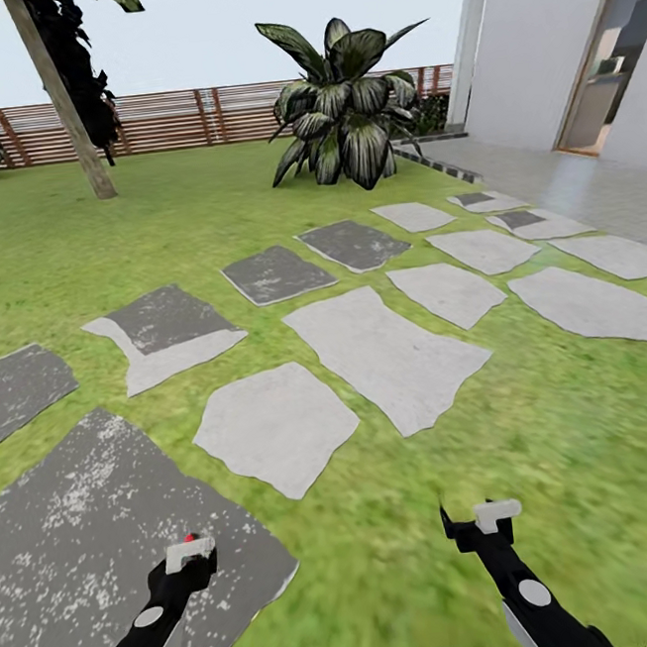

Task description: In the garden, pick up the pesticide atomizer on the floor and spray pesticide onto both trees until each tree trunk is fully covered.

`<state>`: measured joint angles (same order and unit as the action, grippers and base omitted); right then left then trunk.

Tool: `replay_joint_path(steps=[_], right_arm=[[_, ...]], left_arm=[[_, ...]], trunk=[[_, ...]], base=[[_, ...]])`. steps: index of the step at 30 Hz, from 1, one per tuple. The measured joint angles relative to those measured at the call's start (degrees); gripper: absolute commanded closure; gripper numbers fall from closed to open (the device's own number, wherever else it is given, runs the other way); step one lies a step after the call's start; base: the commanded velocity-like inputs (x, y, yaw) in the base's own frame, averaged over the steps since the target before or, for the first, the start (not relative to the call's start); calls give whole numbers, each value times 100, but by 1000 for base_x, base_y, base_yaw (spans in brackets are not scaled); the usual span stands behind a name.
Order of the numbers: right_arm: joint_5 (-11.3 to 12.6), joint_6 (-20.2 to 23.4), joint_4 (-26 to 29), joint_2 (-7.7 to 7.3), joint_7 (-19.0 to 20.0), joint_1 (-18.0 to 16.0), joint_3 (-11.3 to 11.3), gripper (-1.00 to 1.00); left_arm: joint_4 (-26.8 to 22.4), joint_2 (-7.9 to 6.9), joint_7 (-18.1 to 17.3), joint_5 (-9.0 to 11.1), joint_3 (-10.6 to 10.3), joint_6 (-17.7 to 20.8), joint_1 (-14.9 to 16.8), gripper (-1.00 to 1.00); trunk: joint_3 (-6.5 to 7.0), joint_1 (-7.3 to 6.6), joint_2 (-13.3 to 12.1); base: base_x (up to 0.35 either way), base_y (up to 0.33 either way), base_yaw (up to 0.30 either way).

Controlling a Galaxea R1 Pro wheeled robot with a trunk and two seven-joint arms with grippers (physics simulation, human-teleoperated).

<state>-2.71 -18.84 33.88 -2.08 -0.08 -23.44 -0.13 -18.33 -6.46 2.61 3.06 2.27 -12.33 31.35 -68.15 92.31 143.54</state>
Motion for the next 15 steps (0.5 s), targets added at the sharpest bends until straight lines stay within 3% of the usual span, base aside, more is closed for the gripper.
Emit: replay_joint_path(steps=[15], right_arm=[[0,-7,0,-3,-8,0,-1,-100]], left_arm=[[9,-4,-8,4,-14,-49,0,-100]], trunk=[[-463,39,20]], base=[[0,0,0]])
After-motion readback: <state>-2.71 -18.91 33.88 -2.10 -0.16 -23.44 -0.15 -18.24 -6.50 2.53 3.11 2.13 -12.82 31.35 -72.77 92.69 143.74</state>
